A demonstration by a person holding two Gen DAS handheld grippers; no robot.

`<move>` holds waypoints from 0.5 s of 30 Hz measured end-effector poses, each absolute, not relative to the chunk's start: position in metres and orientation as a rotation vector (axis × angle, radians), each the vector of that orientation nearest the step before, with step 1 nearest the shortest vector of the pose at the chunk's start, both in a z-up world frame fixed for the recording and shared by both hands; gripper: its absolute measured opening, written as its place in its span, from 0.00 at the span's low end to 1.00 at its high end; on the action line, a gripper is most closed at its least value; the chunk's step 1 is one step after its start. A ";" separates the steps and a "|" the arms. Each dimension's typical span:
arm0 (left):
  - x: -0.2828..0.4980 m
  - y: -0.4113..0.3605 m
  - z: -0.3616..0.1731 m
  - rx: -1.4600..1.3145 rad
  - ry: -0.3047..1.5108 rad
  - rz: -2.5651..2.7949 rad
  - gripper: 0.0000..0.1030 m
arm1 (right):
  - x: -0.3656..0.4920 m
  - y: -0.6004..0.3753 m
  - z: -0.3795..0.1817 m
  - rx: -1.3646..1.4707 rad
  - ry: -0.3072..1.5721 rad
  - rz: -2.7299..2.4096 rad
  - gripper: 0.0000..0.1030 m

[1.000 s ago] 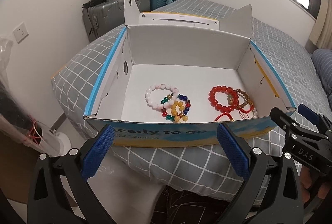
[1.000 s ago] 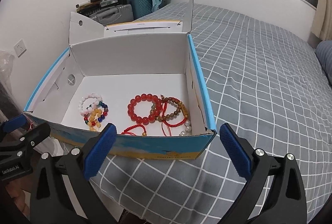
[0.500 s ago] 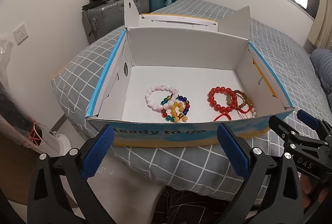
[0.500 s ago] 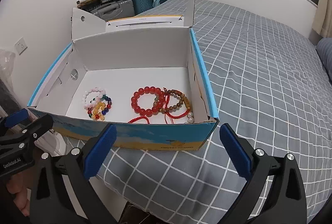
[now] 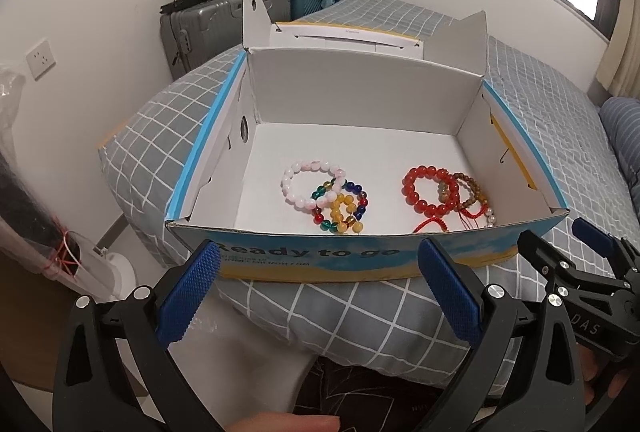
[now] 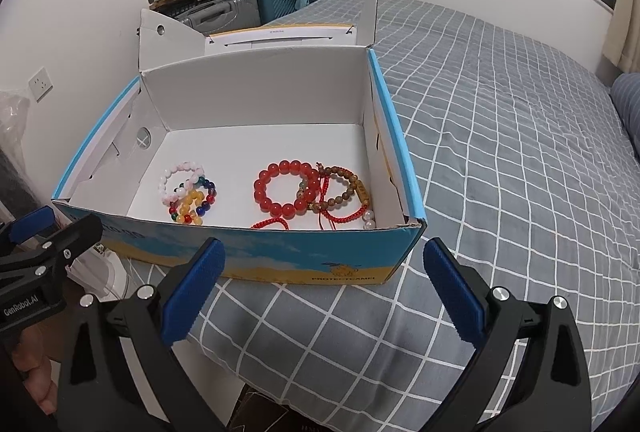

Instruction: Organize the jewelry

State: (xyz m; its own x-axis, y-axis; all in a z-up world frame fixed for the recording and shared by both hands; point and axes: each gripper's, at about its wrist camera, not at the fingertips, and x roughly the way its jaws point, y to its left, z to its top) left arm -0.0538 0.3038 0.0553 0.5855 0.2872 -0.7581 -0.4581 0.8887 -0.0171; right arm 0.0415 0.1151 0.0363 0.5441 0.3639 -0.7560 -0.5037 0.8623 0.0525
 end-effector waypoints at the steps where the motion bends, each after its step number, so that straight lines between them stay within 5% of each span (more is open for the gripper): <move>1: -0.053 0.303 0.056 -0.218 0.840 0.439 0.95 | 0.042 0.115 0.036 -0.178 0.851 0.518 0.93; 15: -0.052 0.300 0.056 -0.211 0.845 0.439 0.95 | 0.043 0.115 0.036 -0.181 0.850 0.518 0.93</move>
